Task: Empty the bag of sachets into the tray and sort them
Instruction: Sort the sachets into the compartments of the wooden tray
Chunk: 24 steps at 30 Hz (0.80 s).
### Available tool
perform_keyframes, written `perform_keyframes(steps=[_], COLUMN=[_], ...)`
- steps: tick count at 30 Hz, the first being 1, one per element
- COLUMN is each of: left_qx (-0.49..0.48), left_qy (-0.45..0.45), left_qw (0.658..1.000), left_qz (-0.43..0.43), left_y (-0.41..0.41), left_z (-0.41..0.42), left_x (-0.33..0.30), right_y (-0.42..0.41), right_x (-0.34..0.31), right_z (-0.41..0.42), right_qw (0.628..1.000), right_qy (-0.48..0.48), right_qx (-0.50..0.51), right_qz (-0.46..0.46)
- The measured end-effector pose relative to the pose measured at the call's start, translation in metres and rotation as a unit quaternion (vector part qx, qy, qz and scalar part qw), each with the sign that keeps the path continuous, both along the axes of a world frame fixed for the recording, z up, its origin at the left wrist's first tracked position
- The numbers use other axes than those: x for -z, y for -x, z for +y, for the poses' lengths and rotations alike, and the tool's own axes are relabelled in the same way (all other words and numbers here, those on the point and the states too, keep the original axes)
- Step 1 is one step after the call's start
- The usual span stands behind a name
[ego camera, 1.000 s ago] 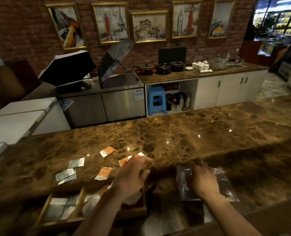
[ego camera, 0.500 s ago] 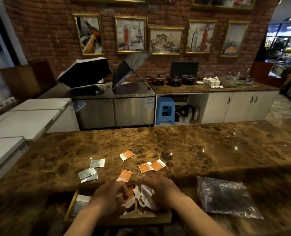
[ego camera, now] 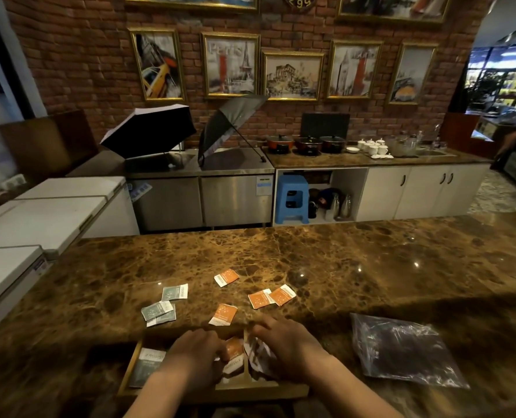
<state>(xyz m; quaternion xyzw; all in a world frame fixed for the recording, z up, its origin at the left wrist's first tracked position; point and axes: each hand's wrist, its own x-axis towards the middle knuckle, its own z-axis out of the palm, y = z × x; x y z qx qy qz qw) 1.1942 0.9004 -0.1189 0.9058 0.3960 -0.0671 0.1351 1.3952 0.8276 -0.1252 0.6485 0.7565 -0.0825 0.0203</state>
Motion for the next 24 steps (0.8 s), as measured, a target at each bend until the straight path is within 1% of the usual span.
perform_keyframes(steps=[2,4,8,11,12,14,16,18,20,21,24], left_qx=[0.003,-0.012,-0.056,-0.056,-0.059,-0.076,-0.079,-0.086,-0.113,-0.126,-0.155], left_qy=[-0.01,-0.014,-0.01,-0.01,-0.009,-0.003,-0.014,-0.036,-0.045,-0.047,-0.033], left_qw=[1.0,1.0,0.995,0.985,0.982,0.981,0.987,0.99,0.986,0.984,0.976], left_qz=[0.011,0.001,-0.078,-0.164,-0.177,-0.179,-0.141,-0.11,-0.113,-0.121,-0.15], left_y=[0.0,0.001,0.003,-0.007,-0.013,-0.023,-0.032,-0.039,-0.041,-0.043,-0.046], left_z=[0.0,0.0,0.003,0.001,-0.001,-0.006,-0.01,-0.014,-0.016,-0.017,-0.017], left_x=[-0.001,-0.001,-0.003,-0.006,-0.007,-0.007,-0.006,-0.004,0.001,0.003,0.006], right_y=[-0.003,-0.006,-0.014,-0.021,-0.022,-0.023,-0.022,-0.019,-0.016,-0.014,-0.013], right_x=[-0.001,-0.004,-0.01,-0.012,-0.013,-0.015,-0.016,-0.016,-0.015,-0.013,-0.012], right_z=[0.0,0.0,0.002,0.003,0.002,-0.002,-0.006,-0.009,-0.01,-0.011,-0.015], right_qw=[0.999,0.995,0.984,0.969,0.964,0.951,0.939,0.933,0.94,0.948,0.968], right_qy=[0.004,0.008,0.003,-0.021,-0.027,-0.042,-0.071,-0.098,-0.099,-0.076,0.049], right_qx=[0.03,0.069,0.114,0.145,0.151,0.166,0.182,0.198,0.194,0.184,0.157], right_qz=[0.018,0.064,0.135,0.198,0.217,0.259,0.284,0.283,0.262,0.247,0.19])
